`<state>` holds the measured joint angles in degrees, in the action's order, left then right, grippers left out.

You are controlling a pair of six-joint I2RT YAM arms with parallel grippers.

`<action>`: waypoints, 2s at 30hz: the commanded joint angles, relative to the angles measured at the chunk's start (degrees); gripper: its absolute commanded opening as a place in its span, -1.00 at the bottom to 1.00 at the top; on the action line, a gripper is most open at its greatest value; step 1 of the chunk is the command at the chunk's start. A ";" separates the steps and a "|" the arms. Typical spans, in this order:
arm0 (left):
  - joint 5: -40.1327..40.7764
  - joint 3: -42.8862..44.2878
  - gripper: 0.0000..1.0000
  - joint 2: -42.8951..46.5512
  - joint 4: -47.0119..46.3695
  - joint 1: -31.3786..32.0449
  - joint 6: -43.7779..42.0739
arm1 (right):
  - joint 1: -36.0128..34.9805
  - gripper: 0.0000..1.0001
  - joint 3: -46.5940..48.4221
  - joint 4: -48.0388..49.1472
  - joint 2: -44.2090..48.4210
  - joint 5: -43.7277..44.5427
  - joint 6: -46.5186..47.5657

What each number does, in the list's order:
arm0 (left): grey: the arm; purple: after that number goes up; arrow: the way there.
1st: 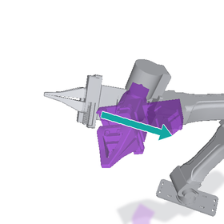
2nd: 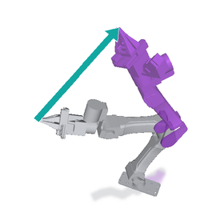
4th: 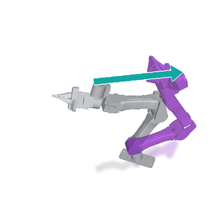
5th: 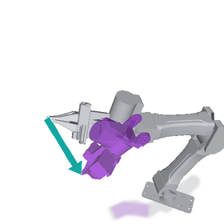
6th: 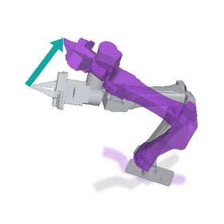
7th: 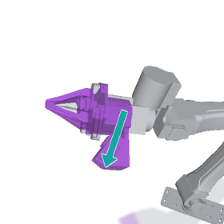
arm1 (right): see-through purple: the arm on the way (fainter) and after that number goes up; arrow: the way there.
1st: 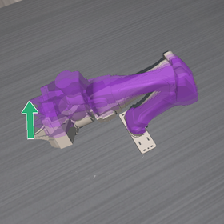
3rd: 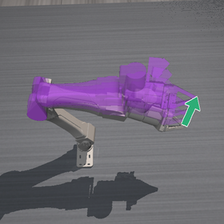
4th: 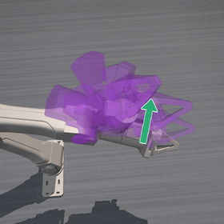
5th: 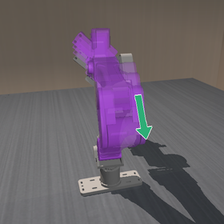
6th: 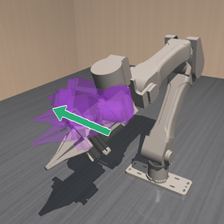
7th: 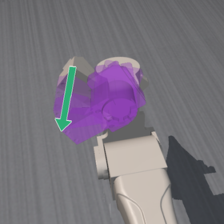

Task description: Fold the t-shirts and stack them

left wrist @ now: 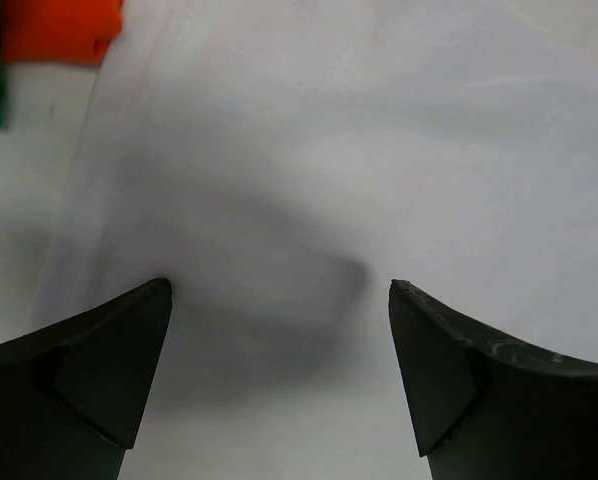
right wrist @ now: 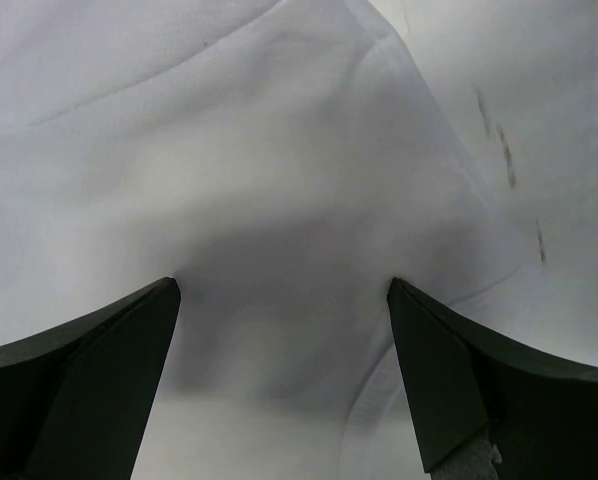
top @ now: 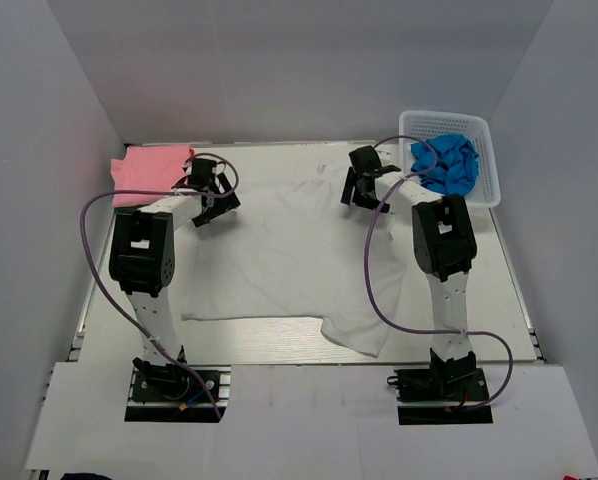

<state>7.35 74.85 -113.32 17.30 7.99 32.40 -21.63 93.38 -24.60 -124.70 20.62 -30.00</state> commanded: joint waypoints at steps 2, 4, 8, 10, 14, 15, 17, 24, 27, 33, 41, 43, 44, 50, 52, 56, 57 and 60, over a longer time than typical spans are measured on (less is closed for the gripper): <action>-3.84 5.63 1.00 -7.00 5.90 -0.25 -1.64 | 1.50 0.81 10.31 -4.49 -7.03 1.61 1.34; -4.54 8.02 1.00 -8.32 5.90 -0.25 -3.56 | 1.85 0.81 17.94 -5.97 -9.06 3.45 3.44; -5.42 12.60 1.00 -7.02 7.57 -0.25 -4.89 | 1.41 0.81 24.39 -5.37 -9.25 3.37 8.37; -5.42 12.08 1.00 -4.21 7.57 0.35 -5.42 | 0.63 0.81 22.13 -3.45 -6.79 1.98 11.95; -6.20 4.20 1.00 6.86 6.96 0.89 -6.56 | -0.87 0.81 13.09 2.25 3.29 -0.31 15.84; -5.43 2.25 1.00 9.49 6.96 0.89 -5.95 | -1.05 0.81 11.22 3.06 6.89 -1.71 16.20; -1.41 -5.36 1.00 18.36 8.36 0.89 -3.16 | -2.54 0.81 1.33 7.60 12.54 -3.57 15.16; 9.52 -29.91 1.00 43.14 17.05 0.89 11.77 | -5.00 0.81 -25.74 17.12 32.66 -5.51 7.17; 11.27 -36.87 1.00 50.88 20.22 -0.34 16.61 | -5.88 0.81 -32.28 18.87 37.59 -4.63 3.46; 8.47 -45.66 1.00 59.70 18.56 -0.34 19.54 | -6.76 0.81 -36.52 18.37 41.82 -2.25 -0.49; 8.47 -50.15 0.22 56.63 16.28 -0.34 20.77 | -7.81 0.81 -40.91 15.99 44.98 -0.77 -3.66; 6.55 -51.03 -0.09 54.44 14.09 -0.34 19.38 | -8.52 0.81 -42.75 15.38 45.77 -0.06 -4.36; 6.53 -51.03 -0.49 53.73 13.47 -0.34 19.36 | -9.22 0.81 -43.11 14.85 46.30 0.38 -4.71; 6.53 -49.71 -1.00 51.79 13.99 -0.34 18.32 | -15.36 0.81 -45.03 -0.84 47.18 0.91 -7.43; 6.53 -49.71 -1.00 52.32 13.47 -0.34 18.31 | -18.87 0.81 -46.36 -4.47 48.67 0.73 -8.58; 5.92 -50.24 -1.00 53.64 12.23 -0.34 16.29 | -24.42 0.81 -52.41 -12.21 50.26 -2.42 -9.90; 5.92 -50.24 -1.00 53.64 12.23 -0.34 16.29 | -25.91 0.81 -52.69 -13.53 50.26 -2.17 -10.51; 5.92 -49.72 -1.00 53.64 12.85 -0.34 16.29 | -30.03 0.81 -54.18 -14.87 50.61 -2.43 -11.92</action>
<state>13.89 25.12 -60.47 29.93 7.64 49.71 -48.77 40.10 -34.41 -75.40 18.26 -39.07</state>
